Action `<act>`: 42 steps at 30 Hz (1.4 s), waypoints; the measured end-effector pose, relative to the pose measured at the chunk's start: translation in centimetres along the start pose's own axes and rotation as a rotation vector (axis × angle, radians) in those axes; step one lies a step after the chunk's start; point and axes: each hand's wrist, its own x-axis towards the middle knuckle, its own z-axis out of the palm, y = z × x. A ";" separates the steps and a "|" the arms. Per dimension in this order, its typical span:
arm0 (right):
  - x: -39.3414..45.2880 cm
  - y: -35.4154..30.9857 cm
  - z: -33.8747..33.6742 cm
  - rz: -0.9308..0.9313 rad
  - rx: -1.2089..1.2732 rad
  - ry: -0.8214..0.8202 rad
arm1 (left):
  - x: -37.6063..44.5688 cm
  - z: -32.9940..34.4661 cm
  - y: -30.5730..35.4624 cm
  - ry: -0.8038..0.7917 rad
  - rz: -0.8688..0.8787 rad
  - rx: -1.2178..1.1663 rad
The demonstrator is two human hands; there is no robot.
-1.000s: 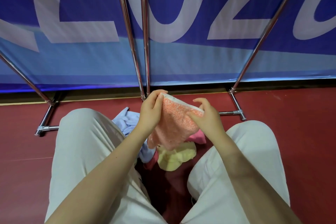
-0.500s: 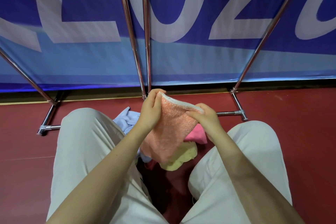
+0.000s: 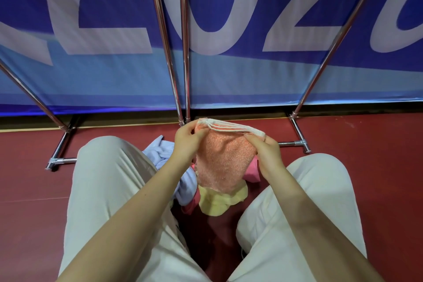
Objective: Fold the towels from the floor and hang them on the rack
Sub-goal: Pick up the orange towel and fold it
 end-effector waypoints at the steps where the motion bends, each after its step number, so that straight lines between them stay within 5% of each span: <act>1: 0.0 0.1 0.1 -0.026 -0.017 -0.003 | 0.1 -0.1 0.0 0.028 -0.023 -0.015; 12: -0.2 0.0 0.7 -0.204 -0.171 0.050 | 0.1 0.3 -0.2 0.028 -0.131 -0.198; 22: 0.2 0.5 1.5 -0.170 -0.237 0.149 | 0.4 1.1 0.3 -0.052 -0.441 -0.507; 26: 0.3 0.3 2.2 -0.188 -0.232 0.171 | 0.8 1.6 0.5 -0.007 -0.403 -0.548; 34: 1.0 0.9 3.3 -0.065 -0.178 0.312 | 1.1 2.9 0.1 0.147 -0.133 -0.196; 42: 1.3 1.8 3.7 -0.018 -0.200 0.392 | 0.2 5.7 -1.2 0.239 -0.244 -0.173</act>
